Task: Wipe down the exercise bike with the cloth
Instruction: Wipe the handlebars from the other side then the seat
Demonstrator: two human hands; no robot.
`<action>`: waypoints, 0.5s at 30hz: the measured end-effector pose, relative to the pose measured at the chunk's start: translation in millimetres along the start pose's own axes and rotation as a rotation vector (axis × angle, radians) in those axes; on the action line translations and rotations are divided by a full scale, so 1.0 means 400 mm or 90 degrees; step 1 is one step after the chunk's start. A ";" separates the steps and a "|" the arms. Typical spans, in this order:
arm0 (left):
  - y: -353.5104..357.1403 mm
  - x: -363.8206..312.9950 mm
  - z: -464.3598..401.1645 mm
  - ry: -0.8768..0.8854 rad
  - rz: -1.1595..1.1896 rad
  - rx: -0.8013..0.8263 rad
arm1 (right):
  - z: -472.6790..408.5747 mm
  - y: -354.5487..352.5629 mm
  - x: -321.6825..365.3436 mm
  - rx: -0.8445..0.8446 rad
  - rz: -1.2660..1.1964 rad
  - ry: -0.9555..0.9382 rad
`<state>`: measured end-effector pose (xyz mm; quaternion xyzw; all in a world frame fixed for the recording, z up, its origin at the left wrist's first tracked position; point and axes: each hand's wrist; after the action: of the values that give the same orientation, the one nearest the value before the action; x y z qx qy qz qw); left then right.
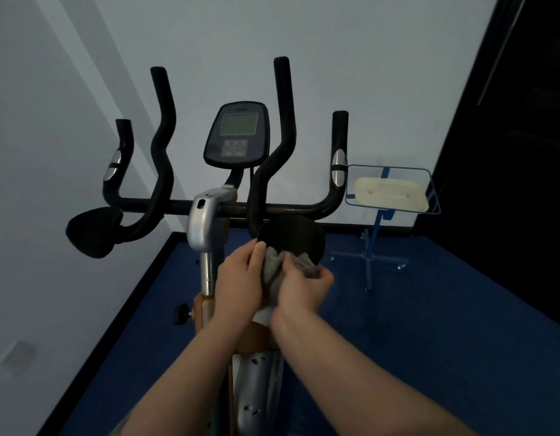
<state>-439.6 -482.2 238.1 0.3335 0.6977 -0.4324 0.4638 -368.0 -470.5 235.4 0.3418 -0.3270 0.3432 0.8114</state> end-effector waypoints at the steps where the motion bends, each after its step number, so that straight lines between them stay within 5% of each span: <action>1: -0.001 0.001 -0.001 -0.007 0.003 0.009 | -0.019 -0.018 0.006 0.012 0.003 -0.012; 8: 0.001 0.000 0.001 0.001 0.010 -0.006 | 0.010 0.012 -0.018 -0.001 -0.011 -0.007; 15: -0.001 -0.004 0.004 0.009 -0.019 -0.006 | -0.054 -0.086 0.038 0.027 0.112 -0.179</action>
<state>-438.9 -484.2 239.5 0.3239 0.7077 -0.4338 0.4540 -326.5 -466.8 223.7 0.3734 -0.4586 0.3688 0.7171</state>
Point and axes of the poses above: each hand's wrist, its own z-axis away from the middle knuckle, its own y-axis out of the palm, x = y × z, and after that the axes turned 9 degrees about z, right-handed
